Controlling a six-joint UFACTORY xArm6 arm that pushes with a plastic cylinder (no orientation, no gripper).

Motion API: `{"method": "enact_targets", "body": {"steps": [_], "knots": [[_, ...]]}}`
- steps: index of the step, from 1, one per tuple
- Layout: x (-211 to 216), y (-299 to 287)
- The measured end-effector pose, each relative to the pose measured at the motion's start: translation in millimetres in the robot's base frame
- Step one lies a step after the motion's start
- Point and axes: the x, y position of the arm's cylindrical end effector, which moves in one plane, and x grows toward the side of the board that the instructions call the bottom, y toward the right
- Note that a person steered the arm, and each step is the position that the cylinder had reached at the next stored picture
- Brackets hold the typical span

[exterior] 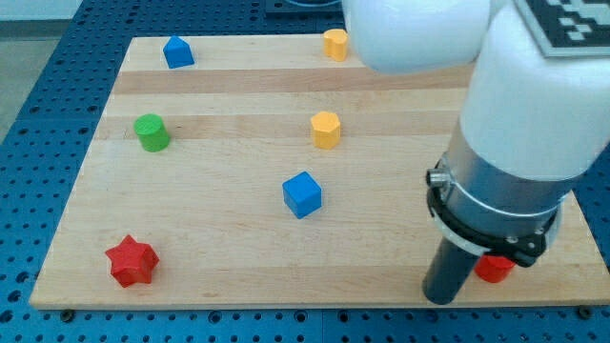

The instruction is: Move the red circle towards the center

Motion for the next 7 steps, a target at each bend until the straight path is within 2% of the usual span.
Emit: {"method": "enact_targets", "body": {"steps": [3, 4, 7], "knots": [[-0.4, 22.3], [-0.5, 85.7], [-3.0, 71.1]]}}
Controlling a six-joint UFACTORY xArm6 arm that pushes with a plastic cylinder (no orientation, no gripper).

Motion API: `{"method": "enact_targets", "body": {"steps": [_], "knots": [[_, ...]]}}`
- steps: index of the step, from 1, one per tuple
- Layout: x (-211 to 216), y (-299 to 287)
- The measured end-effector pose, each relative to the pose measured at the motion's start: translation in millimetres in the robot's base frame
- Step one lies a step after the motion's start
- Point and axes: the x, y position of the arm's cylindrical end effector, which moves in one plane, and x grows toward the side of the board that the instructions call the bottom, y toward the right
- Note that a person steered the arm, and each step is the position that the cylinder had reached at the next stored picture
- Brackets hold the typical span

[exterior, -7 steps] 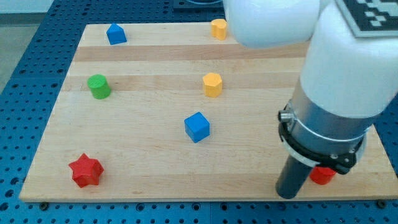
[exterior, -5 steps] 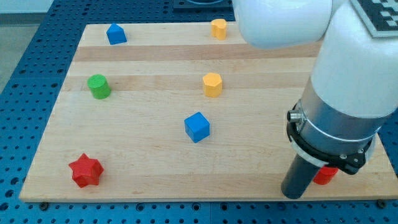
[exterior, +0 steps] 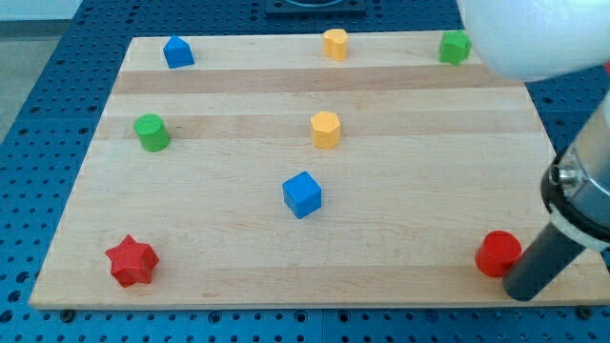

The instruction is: Move the red circle towards the center

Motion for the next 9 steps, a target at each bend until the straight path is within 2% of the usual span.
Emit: {"method": "enact_targets", "body": {"steps": [3, 6, 9], "knots": [[-26.0, 8.6], [-34.2, -14.5], [-70.9, -17.8]]}}
